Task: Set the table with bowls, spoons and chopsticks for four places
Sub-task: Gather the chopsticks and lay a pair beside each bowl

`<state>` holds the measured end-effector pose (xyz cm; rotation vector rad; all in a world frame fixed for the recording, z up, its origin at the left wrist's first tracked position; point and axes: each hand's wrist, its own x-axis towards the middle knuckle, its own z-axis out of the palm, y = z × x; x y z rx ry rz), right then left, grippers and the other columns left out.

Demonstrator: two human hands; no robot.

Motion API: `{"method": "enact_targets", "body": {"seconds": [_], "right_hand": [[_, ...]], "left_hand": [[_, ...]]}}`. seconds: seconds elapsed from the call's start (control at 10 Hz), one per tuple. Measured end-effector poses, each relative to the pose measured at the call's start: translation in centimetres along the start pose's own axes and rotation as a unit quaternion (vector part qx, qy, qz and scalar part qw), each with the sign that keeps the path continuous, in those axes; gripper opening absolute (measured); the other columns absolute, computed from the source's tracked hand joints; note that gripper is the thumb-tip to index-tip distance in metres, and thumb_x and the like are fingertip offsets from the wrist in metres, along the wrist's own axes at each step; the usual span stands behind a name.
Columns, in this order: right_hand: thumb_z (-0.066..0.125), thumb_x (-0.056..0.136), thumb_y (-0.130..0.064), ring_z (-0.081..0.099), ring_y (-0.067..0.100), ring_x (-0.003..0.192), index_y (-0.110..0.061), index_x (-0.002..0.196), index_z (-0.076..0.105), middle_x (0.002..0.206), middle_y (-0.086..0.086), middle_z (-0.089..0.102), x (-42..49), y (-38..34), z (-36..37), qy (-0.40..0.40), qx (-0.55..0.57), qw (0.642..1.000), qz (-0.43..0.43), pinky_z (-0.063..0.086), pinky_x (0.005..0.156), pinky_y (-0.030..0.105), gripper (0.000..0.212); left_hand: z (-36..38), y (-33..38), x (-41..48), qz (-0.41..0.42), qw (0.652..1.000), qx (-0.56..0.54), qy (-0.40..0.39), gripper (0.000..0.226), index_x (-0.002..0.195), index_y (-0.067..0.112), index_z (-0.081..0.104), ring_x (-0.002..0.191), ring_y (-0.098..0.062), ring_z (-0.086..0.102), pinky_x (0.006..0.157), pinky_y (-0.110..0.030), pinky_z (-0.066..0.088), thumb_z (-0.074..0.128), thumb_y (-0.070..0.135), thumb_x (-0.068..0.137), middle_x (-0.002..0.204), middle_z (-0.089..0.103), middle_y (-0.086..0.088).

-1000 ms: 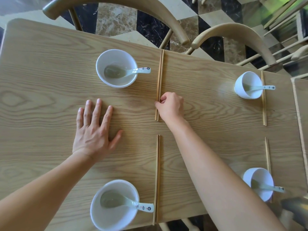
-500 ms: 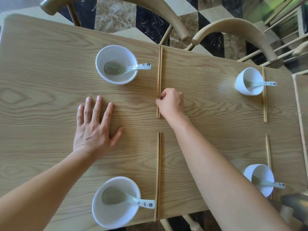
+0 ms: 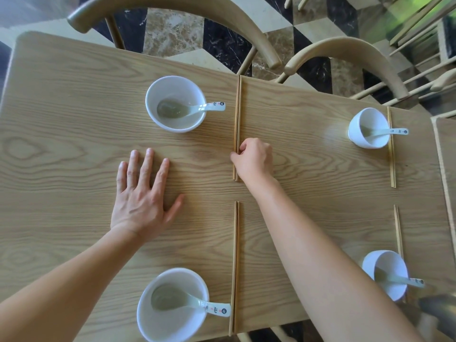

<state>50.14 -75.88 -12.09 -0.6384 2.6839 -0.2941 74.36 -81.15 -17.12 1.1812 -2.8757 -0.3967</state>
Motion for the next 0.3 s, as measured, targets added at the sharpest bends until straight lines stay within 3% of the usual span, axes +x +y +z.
{"method": "enact_targets", "body": {"seconds": [0.1,0.2,0.3], "right_hand": [[0.073,0.08,-0.028,0.068,0.032,0.086,-0.01,0.089,0.073,0.089,0.011,0.073,-0.03,0.04,-0.04,0.004,-0.002,1.0,-0.011,0.057,0.075,0.034,0.02],[0.073,0.08,-0.033,0.066,0.023,0.074,-0.01,0.085,0.072,0.078,0.006,0.071,-0.09,0.19,-0.04,0.008,0.006,1.0,-0.011,0.05,0.062,0.024,0.023],[0.072,0.082,-0.035,0.054,0.014,0.058,-0.007,0.078,0.071,0.062,0.003,0.067,-0.57,0.68,-0.19,0.001,0.026,1.0,0.005,0.034,0.049,0.02,0.028]], "left_hand": [[0.04,-0.13,0.01,0.007,1.0,0.002,0.007,0.089,0.155,0.012,0.034,0.152,-0.046,0.009,0.123,-0.058,0.006,0.04,0.068,0.086,0.164,0.021,-0.024],[0.0,-0.14,0.05,0.011,1.0,-0.003,0.015,0.089,0.155,0.012,0.035,0.152,-0.047,0.009,0.124,-0.057,0.005,0.041,0.068,0.086,0.164,0.021,-0.024],[0.02,-0.33,0.27,0.012,1.0,-0.006,0.013,0.088,0.155,0.014,0.034,0.152,-0.047,0.009,0.124,-0.056,0.004,0.04,0.068,0.086,0.164,0.021,-0.024]]}}
